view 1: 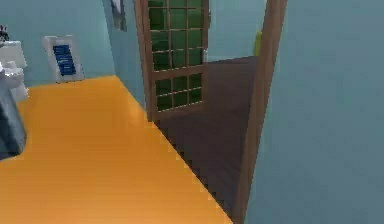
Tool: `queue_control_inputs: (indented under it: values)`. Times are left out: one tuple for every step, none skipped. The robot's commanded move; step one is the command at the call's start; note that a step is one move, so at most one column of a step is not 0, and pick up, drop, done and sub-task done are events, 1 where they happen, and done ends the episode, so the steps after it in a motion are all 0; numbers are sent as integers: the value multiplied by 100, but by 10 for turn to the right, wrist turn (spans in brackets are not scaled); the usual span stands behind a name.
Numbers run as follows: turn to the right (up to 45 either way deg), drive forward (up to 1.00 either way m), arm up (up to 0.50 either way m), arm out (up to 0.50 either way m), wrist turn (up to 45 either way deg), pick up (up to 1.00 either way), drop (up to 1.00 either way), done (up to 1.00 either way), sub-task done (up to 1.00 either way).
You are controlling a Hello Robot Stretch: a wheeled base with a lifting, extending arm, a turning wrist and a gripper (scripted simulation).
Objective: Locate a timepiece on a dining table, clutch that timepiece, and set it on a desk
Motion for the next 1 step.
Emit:
queue_control_inputs:
  values:
    - [-90, 0, 0, 0, 0, 0, 0, 0, 0]
